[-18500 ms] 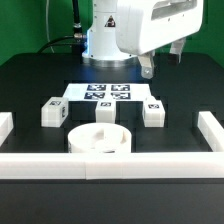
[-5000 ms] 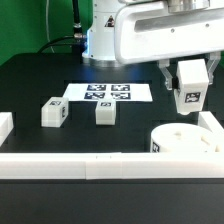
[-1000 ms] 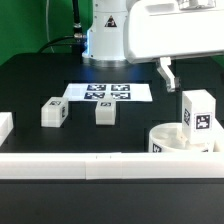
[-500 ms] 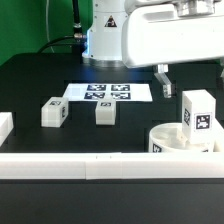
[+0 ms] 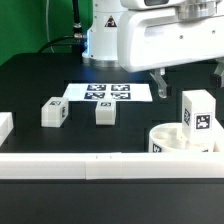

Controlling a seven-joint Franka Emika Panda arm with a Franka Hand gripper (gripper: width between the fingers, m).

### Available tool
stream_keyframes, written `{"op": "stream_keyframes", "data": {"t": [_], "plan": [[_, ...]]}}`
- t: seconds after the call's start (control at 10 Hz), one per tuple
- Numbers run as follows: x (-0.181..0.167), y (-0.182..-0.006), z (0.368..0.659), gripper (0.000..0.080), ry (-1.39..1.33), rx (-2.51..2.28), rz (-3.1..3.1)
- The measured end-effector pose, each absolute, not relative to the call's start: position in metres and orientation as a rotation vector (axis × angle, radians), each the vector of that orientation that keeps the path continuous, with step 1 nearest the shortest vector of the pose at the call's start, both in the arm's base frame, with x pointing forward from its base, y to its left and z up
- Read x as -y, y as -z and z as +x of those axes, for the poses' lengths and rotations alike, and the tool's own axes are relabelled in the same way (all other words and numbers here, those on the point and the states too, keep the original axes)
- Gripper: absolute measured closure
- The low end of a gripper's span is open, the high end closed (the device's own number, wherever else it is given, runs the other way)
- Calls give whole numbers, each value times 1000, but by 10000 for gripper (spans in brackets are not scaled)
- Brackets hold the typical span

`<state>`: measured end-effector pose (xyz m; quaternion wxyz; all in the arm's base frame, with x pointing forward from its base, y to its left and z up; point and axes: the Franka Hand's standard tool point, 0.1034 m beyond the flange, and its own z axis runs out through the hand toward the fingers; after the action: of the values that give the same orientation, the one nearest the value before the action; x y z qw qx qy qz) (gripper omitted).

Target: Assemble stool

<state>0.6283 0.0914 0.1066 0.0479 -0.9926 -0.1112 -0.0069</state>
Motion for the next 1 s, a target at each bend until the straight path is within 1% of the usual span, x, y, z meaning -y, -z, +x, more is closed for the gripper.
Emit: {"op": "stream_keyframes", "data": {"t": [0.1,0.3,0.4,0.5,0.7,0.8,0.9,1.0], "plan": [[-95,-103,630,151,34,318,-3029],[-101,-100,630,151,30,312,-3029],[-100,-96,632,151,32,323,-3029],[-101,-88,634,151,57,353,-3029],[-105,-87,636,151,82,361,-3029],[-105,-87,636,298,82,358,-3029],[-105,-87,636,298,82,358,-3029],[-104,-87,636,435,82,343,-3030]]}}
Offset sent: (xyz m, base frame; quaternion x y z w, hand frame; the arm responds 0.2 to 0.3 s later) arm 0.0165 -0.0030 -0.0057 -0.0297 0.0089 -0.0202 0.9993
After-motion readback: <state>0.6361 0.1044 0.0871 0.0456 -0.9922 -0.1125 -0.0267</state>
